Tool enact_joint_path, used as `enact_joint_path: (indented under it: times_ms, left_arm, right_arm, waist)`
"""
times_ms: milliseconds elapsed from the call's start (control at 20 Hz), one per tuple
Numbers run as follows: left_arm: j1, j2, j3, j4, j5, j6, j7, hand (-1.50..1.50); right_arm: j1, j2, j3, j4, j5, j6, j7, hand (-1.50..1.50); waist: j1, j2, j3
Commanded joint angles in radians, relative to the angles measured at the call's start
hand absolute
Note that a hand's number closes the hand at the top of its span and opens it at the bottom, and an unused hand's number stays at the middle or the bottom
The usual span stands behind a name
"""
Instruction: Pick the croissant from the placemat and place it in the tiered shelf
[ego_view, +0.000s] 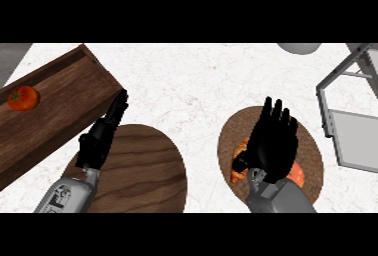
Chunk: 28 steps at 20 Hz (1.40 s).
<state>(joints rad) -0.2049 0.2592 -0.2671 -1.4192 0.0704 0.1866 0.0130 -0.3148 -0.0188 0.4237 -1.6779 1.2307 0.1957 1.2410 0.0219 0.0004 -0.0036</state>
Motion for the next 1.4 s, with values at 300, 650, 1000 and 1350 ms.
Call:
enact_joint_path:
  times_ms: [300,650,1000,1350]
  left_arm:
    - [-0.017,-0.021,-0.001,0.022,-0.024,0.013,0.007,0.0]
    - [0.009,-0.034,-0.004,-0.002,-0.024,0.008,-0.005,0.0]
    - [-0.017,-0.013,0.024,0.004,-0.01,-0.021,0.02,0.0]
    - [-0.004,-0.02,0.04,0.015,-0.009,-0.022,-0.002,0.0]
  right_arm:
    - [-0.099,0.018,-0.005,0.09,-0.016,0.072,0.246,-1.5]
    - [-0.1,0.018,-0.044,0.15,-0.019,0.057,0.246,-1.5]
    - [-0.102,0.018,-0.032,0.21,-0.029,0.023,0.246,-1.5]
    - [-0.076,0.018,-0.046,0.238,-0.032,0.022,0.246,-1.5]
  waist:
    - [-0.007,0.0,0.001]
    - [-0.006,-0.002,0.002]
    - [-0.001,-0.002,0.002]
    - [-0.01,-0.001,0.002]
